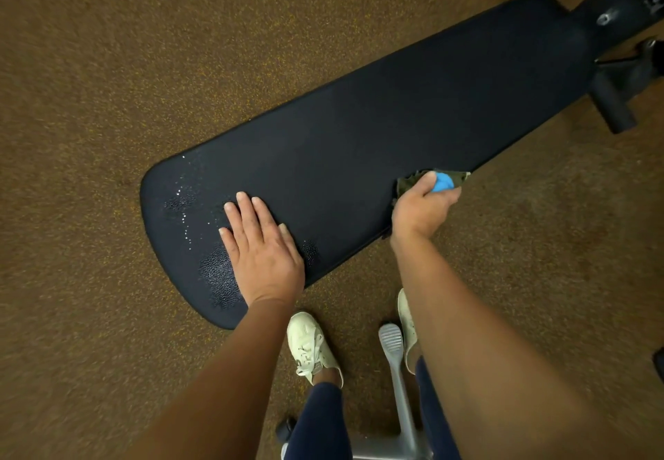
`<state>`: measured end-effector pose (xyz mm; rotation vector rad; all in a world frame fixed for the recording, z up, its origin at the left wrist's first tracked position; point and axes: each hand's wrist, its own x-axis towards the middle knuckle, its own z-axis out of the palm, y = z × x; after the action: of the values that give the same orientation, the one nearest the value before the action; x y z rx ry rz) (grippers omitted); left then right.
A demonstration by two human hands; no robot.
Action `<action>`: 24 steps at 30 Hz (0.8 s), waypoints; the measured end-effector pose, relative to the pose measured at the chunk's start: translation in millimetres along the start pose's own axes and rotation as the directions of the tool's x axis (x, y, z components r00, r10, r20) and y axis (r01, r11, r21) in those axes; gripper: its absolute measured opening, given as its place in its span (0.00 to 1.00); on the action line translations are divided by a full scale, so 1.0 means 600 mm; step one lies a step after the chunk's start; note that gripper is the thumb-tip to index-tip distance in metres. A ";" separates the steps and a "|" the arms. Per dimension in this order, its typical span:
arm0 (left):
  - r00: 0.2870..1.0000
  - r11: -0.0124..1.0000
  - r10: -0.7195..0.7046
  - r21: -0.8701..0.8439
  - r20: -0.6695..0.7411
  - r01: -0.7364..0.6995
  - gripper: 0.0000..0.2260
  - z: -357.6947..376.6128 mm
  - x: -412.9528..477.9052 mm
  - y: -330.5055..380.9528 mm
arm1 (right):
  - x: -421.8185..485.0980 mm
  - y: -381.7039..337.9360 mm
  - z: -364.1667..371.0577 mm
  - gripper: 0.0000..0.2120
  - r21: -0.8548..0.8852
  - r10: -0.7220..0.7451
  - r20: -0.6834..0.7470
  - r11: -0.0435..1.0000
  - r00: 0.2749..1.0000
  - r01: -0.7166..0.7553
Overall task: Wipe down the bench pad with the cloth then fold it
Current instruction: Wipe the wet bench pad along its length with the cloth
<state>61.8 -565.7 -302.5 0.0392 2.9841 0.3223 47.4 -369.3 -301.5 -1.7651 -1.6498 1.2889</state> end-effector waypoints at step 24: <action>1.000 1.000 0.010 -0.005 0.000 -0.010 0.25 -0.001 -0.001 -0.001 | -0.108 0.003 -0.003 0.22 0.027 0.392 0.128 0.917 0.911 -0.398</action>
<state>62.5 -566.2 -302.0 0.0540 2.9837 0.3309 57.8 -429.1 -279.5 -2.1001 -1.3402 1.6248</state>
